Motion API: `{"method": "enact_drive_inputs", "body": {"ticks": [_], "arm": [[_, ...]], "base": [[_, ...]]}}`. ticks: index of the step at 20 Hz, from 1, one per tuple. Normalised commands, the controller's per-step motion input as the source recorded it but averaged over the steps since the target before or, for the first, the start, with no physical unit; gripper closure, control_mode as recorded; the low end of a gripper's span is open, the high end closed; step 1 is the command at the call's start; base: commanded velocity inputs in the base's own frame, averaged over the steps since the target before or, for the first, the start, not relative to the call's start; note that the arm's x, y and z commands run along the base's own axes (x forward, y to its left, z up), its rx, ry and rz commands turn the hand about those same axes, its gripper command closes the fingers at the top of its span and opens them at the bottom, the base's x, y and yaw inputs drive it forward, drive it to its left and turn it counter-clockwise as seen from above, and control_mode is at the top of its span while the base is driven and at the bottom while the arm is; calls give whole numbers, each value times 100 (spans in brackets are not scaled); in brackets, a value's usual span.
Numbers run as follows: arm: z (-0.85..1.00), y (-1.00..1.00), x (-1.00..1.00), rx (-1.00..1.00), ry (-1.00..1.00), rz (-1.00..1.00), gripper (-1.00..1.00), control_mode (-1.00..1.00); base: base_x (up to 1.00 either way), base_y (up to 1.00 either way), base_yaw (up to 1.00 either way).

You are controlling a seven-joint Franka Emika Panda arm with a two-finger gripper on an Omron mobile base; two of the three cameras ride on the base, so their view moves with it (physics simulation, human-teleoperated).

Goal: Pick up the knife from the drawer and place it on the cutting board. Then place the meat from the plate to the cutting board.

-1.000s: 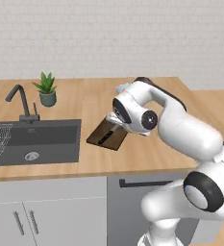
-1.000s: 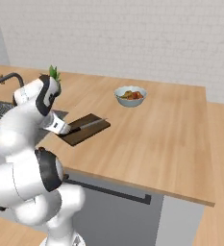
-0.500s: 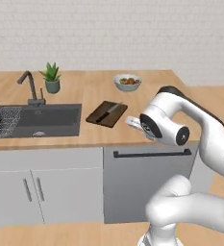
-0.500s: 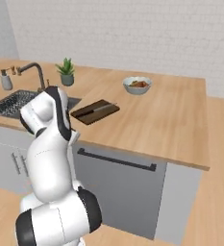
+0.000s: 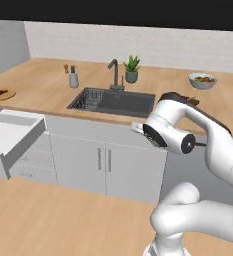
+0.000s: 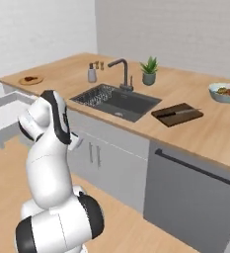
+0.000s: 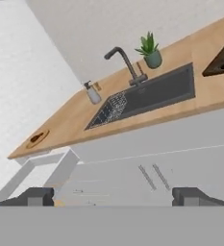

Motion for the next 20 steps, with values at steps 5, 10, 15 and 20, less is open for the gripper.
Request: {"method": "enact_drive_inputs", "body": {"ticks": [5,10,15,20], "arm": [[0,0,0,0,0,0,-100,100],[0,0,0,0,0,0,-100,100],[0,0,0,0,0,0,-100,100],[0,0,0,0,0,0,-100,100]], "base": [[-54,100,60],[-57,100,67],[-55,100,65],[13,91,48]]}}
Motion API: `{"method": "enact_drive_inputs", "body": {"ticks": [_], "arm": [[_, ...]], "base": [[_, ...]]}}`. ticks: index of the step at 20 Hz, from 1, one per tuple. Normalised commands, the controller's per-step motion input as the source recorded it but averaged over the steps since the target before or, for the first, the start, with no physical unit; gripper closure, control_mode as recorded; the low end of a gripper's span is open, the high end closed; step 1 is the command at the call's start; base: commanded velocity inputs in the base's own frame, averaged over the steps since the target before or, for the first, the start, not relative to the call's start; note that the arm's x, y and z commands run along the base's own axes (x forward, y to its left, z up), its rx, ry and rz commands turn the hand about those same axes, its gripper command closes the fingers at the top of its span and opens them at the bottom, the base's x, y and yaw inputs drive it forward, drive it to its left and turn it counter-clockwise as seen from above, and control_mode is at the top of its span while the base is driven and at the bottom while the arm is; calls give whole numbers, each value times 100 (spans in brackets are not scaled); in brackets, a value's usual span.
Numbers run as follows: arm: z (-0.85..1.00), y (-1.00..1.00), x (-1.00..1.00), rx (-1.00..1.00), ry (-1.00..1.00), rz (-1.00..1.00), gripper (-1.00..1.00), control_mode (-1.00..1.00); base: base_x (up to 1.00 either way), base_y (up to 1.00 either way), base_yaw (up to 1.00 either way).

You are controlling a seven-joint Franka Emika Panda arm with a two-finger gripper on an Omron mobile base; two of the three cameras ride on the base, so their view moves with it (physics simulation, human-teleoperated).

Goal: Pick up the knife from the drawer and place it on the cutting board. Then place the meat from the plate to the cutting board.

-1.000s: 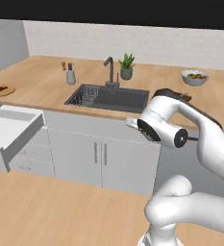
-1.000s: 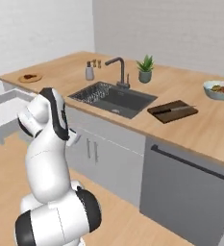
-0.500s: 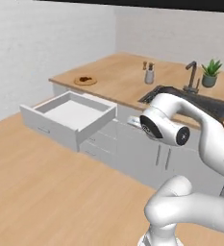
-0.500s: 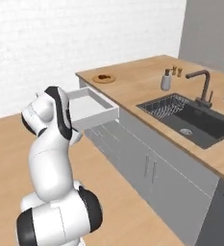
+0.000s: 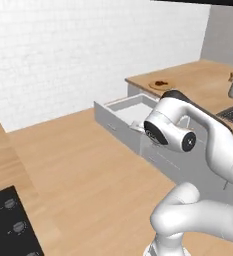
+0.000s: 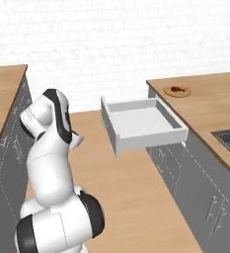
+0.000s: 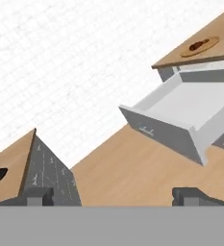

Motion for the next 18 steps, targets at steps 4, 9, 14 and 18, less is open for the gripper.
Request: {"method": "enact_drive_inputs", "body": {"ticks": [4,9,14,18], "arm": [[0,0,0,0,0,0,-100,100],[0,0,0,0,0,0,-100,100],[0,0,0,0,0,0,-100,100],[0,0,0,0,0,0,-100,100]], "base": [[100,54,27],[100,74,17],[100,76,8],[100,41,0]]}}
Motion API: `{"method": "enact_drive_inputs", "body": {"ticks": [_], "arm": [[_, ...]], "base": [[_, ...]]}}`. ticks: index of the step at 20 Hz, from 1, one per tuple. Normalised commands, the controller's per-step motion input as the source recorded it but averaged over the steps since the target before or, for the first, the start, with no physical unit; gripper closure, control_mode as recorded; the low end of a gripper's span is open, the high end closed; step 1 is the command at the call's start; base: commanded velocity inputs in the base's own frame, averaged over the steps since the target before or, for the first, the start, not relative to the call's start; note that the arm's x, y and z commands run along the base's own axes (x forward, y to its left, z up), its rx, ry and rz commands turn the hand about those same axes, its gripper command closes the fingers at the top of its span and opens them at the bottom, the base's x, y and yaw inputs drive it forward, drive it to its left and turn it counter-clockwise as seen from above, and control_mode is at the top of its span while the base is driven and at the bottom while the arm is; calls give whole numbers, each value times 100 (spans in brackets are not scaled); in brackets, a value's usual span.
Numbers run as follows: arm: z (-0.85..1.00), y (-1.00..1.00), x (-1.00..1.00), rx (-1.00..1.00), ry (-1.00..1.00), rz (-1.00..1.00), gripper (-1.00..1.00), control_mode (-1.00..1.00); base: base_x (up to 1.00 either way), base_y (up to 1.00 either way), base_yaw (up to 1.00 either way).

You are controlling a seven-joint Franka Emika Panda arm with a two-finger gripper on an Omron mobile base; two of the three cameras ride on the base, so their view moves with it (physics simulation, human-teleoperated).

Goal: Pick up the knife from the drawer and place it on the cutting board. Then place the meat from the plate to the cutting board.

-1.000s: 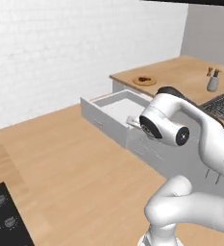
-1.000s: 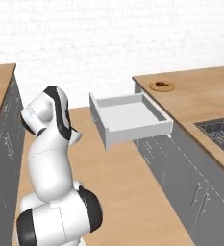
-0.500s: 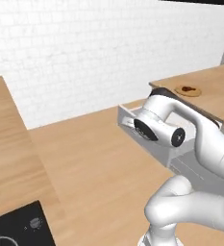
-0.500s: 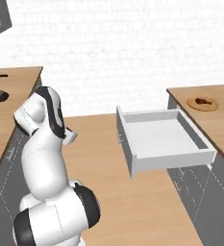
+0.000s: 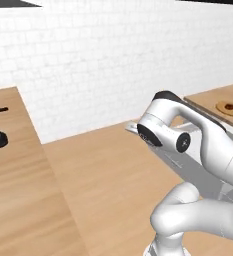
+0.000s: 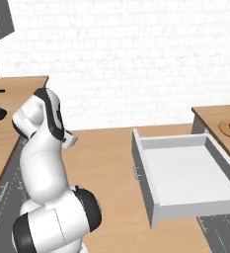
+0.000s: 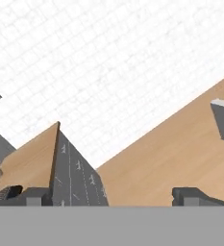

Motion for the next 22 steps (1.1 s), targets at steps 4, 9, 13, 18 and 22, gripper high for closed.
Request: {"method": "enact_drive_inputs", "body": {"ticks": [4,9,13,18,22], "arm": [[0,0,0,0,0,0,-100,100],[0,0,0,0,0,0,-100,100],[0,0,0,0,0,0,-100,100],[0,0,0,0,0,0,-100,100],[0,0,0,0,0,0,-100,100]], "base": [[100,45,0],[100,39,1],[100,11,0],[100,20,0],[100,23,-12]]}}
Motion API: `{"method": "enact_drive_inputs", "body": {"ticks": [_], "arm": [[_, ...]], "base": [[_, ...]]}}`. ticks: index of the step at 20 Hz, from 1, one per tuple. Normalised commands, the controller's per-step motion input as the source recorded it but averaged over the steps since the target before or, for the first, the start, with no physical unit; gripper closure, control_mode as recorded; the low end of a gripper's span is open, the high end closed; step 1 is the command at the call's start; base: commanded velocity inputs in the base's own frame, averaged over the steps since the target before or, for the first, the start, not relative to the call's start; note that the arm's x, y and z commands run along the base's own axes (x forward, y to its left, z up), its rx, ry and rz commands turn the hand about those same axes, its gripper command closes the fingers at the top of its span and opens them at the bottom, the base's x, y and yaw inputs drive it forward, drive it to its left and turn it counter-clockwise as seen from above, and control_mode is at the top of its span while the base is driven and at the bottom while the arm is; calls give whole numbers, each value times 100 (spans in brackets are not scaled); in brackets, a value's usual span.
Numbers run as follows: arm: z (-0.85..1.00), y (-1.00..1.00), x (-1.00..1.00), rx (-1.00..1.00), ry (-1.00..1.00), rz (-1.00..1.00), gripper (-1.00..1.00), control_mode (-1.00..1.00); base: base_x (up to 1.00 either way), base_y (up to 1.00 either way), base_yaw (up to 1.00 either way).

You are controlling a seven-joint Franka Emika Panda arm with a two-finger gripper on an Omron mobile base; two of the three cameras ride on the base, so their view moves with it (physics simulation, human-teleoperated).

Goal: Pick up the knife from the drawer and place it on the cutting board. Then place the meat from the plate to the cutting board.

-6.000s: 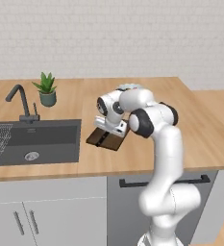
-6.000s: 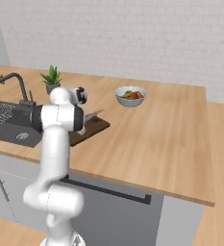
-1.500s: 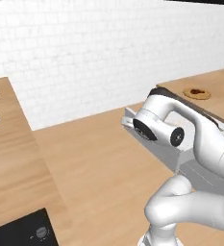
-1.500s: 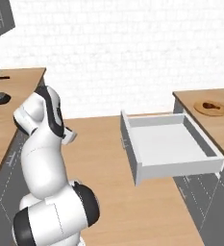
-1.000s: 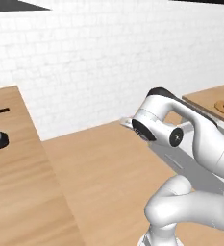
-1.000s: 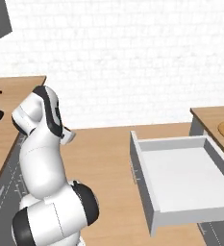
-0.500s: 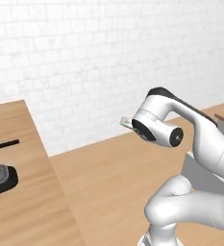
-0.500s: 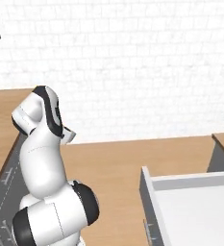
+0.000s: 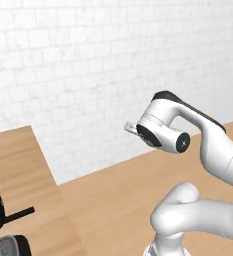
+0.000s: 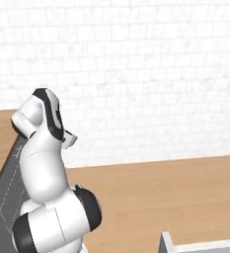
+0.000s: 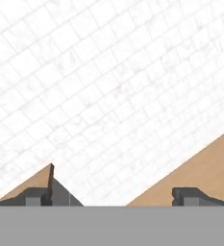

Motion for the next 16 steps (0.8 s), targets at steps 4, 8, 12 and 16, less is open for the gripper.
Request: {"method": "enact_drive_inputs", "body": {"ticks": [4,8,12,16], "arm": [[0,0,0,0,0,0,-100,100],[0,0,0,0,0,0,-100,100],[0,0,0,0,0,0,-100,100],[0,0,0,0,0,0,-100,100]], "base": [[92,23,-41],[50,13,-62],[22,1,-74],[27,4,-76]]}}
